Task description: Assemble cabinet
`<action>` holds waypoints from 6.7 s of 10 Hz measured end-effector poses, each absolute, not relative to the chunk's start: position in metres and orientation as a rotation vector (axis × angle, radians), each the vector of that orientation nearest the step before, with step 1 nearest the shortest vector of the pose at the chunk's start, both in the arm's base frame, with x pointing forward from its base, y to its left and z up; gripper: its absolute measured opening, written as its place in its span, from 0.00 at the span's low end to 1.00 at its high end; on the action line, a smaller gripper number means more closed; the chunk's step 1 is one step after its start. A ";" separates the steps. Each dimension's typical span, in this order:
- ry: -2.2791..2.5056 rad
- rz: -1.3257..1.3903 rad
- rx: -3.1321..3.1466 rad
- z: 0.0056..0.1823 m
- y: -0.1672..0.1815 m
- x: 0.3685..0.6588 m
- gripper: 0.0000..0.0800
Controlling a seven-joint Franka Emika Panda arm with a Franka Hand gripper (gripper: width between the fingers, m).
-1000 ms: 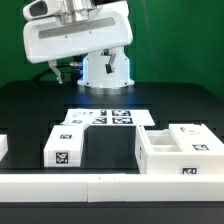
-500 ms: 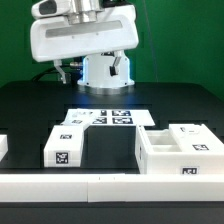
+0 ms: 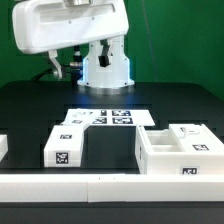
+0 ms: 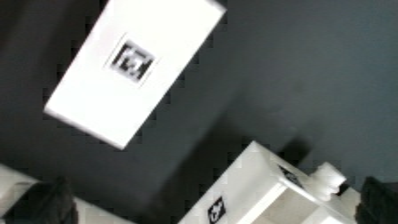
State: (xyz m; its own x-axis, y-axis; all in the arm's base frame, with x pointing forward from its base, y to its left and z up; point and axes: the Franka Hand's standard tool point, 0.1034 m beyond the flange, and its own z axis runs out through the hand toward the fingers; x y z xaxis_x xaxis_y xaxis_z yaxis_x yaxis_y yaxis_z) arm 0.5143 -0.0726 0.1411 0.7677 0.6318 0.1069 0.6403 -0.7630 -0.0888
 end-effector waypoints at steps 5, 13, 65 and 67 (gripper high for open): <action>-1.500 0.008 -2.670 0.132 -0.079 0.529 0.99; -1.714 0.092 -2.590 0.063 -0.103 0.431 0.99; -2.152 0.128 -2.452 0.070 0.075 0.430 0.08; -2.204 0.211 -2.403 0.073 0.067 0.453 0.08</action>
Offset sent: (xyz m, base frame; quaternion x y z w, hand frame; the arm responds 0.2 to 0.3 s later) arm 0.0000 0.0000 0.0000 0.0000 0.0000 -0.1938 0.9810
